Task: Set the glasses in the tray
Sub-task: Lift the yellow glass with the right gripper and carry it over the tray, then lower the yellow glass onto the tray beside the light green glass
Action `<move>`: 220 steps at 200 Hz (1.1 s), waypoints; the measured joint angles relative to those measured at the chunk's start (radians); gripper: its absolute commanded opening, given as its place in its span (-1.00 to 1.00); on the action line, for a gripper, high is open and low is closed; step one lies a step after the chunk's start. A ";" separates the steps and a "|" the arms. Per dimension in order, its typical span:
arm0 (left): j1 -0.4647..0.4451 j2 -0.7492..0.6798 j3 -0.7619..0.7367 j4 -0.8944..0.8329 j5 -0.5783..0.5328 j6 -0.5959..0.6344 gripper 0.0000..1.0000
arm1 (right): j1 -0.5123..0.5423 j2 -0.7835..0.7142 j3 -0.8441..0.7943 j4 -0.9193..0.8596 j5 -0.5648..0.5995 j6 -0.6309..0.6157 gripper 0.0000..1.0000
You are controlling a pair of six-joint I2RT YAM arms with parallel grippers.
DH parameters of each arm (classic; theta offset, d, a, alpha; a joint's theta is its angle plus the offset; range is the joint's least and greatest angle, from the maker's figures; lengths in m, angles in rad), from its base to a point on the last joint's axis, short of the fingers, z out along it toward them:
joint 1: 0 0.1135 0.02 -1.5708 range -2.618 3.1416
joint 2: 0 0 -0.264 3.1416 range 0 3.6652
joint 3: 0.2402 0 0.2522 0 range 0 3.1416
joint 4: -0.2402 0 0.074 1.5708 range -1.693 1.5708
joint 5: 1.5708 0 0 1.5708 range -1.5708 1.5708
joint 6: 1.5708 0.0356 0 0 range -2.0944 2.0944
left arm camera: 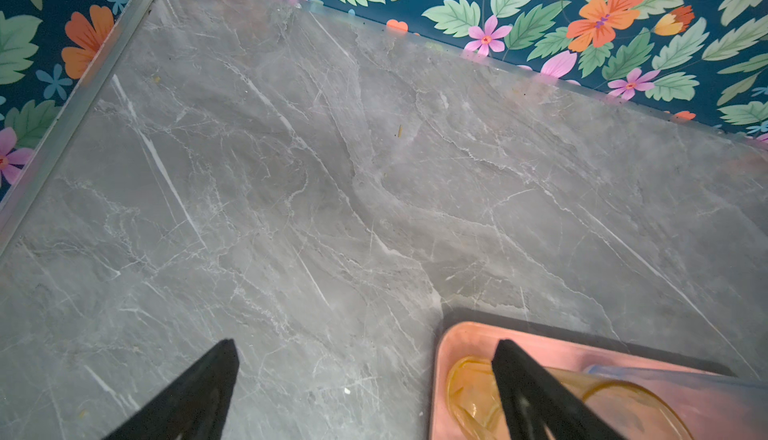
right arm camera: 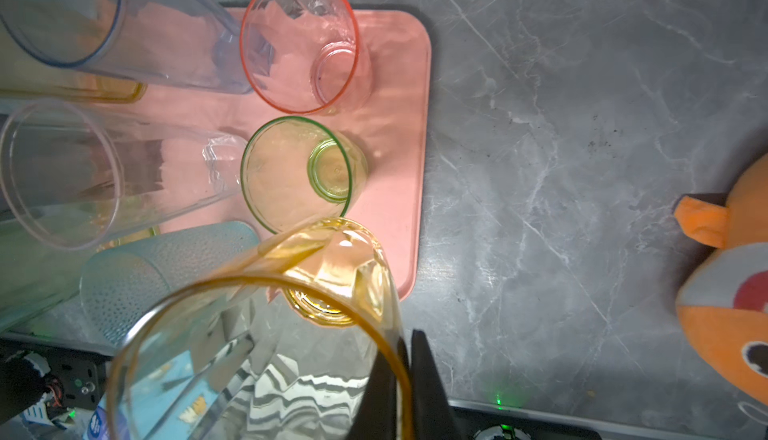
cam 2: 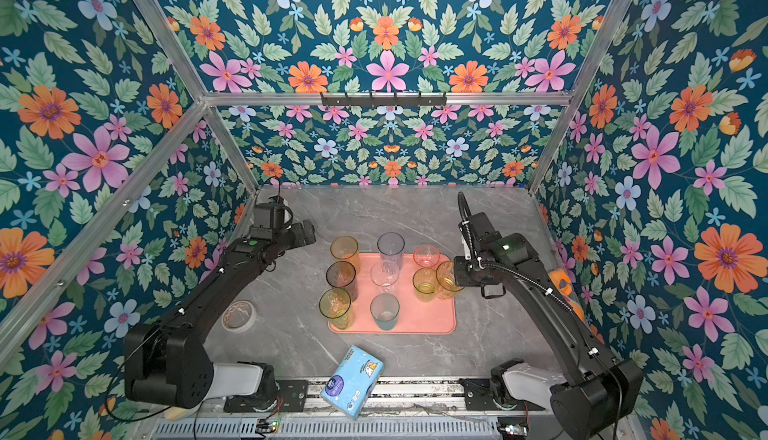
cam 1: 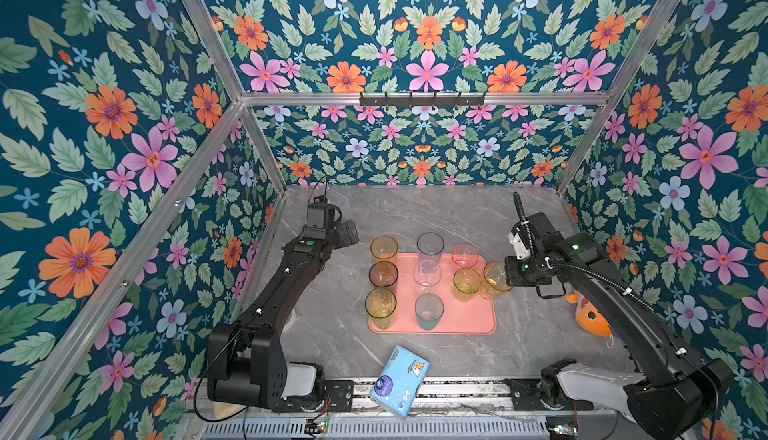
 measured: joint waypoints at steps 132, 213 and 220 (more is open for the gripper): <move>0.000 0.000 0.000 0.000 0.003 -0.003 0.97 | 0.253 -0.066 -0.128 0.039 -0.015 0.089 -1.00; 0.000 -0.008 -0.005 0.000 0.004 -0.006 0.97 | 0.319 -0.053 -0.224 0.116 0.045 0.148 -1.00; 0.000 -0.008 -0.007 0.000 0.004 -0.007 0.97 | 0.323 -0.048 -0.233 0.124 0.051 0.152 -1.00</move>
